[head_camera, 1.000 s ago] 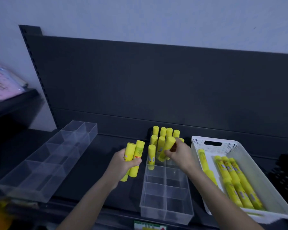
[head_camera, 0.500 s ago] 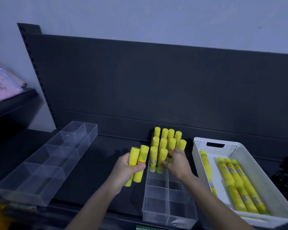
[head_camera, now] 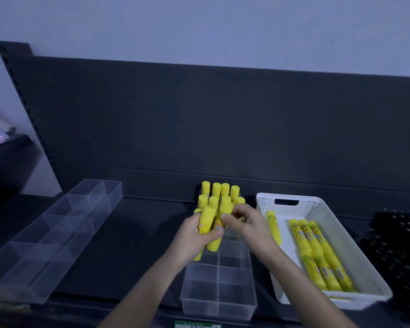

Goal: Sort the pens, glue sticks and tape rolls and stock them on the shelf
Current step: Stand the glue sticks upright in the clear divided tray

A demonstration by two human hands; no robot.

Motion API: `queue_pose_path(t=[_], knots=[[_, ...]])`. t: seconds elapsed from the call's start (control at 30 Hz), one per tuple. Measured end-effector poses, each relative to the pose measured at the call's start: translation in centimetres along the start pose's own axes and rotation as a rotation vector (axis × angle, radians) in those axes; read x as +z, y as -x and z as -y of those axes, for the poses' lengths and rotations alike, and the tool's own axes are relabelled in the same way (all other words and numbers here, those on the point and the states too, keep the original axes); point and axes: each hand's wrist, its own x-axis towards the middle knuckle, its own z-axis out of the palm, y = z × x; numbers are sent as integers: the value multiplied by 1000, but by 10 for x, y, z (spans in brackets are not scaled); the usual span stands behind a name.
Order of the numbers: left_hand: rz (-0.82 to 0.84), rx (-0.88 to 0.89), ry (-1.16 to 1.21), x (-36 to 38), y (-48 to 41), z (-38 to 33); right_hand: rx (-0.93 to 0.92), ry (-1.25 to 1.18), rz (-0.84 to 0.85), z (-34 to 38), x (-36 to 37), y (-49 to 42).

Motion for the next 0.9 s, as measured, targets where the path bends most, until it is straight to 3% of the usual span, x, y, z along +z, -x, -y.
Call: queue_pose_path(t=[0.13, 0.2, 0.3, 0.4, 0.47, 0.67, 0.9], knots=[[-24, 36, -150, -2, -3, 4, 218, -311, -84, -7, -22, -4], [-36, 31, -219, -3, -1, 8, 332, -111, -19, -15, -29, -7], [-24, -25, -230, -3, 2, 11, 387, 359, 210, -21, -35, -11], [-14, -96, -189, -7, 3, 15, 301, 688, 358, -19, -34, -18], [-27, -89, -197, -10, 3, 17, 246, 789, 330, -16, -28, -23], [-44, 6, -203, -19, 3, 24, 198, 774, 192, -26, -2, -32], [-68, -22, -213, -28, 2, 35, 154, 656, 138, -40, 6, -32]])
